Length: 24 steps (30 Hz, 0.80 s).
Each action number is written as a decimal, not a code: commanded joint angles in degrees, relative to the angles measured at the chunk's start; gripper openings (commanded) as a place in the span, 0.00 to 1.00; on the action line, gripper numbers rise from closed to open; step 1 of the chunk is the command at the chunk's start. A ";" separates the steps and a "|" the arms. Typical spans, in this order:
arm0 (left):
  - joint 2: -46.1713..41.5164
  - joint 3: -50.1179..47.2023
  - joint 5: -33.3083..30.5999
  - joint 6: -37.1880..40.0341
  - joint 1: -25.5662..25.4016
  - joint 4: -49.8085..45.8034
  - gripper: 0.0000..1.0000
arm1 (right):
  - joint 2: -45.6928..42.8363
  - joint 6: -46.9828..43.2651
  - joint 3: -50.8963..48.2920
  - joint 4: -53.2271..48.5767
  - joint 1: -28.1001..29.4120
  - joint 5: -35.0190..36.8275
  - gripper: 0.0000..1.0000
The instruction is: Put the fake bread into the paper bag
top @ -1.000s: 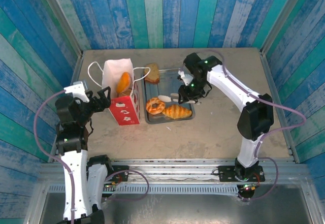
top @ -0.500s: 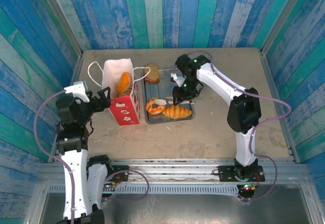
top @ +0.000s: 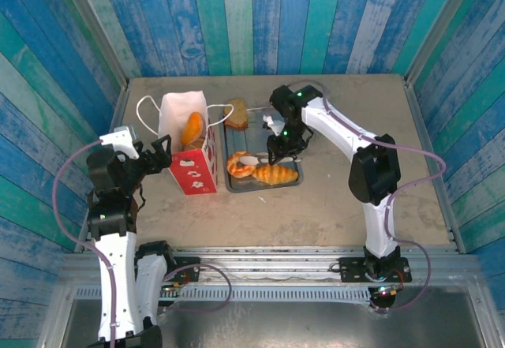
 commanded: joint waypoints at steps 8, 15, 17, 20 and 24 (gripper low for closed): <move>0.02 -0.51 -0.48 0.17 0.27 0.10 0.94 | 0.06 -0.61 1.82 -1.53 1.37 -0.13 0.39; 0.02 0.09 -1.26 -1.58 0.31 -0.46 0.94 | -2.65 -0.23 1.59 -1.43 1.39 1.74 0.36; 0.02 0.43 -1.56 -1.90 0.27 -0.60 0.94 | -3.63 -0.07 1.40 -1.27 1.39 2.30 0.35; 0.02 0.95 -2.19 -2.55 0.27 -0.90 0.94 | -5.34 0.33 1.00 -1.11 1.35 3.30 0.35; -0.07 1.41 -3.28 -3.63 0.22 -1.17 0.94 | -8.05 0.94 -0.06 -0.45 1.20 4.33 0.35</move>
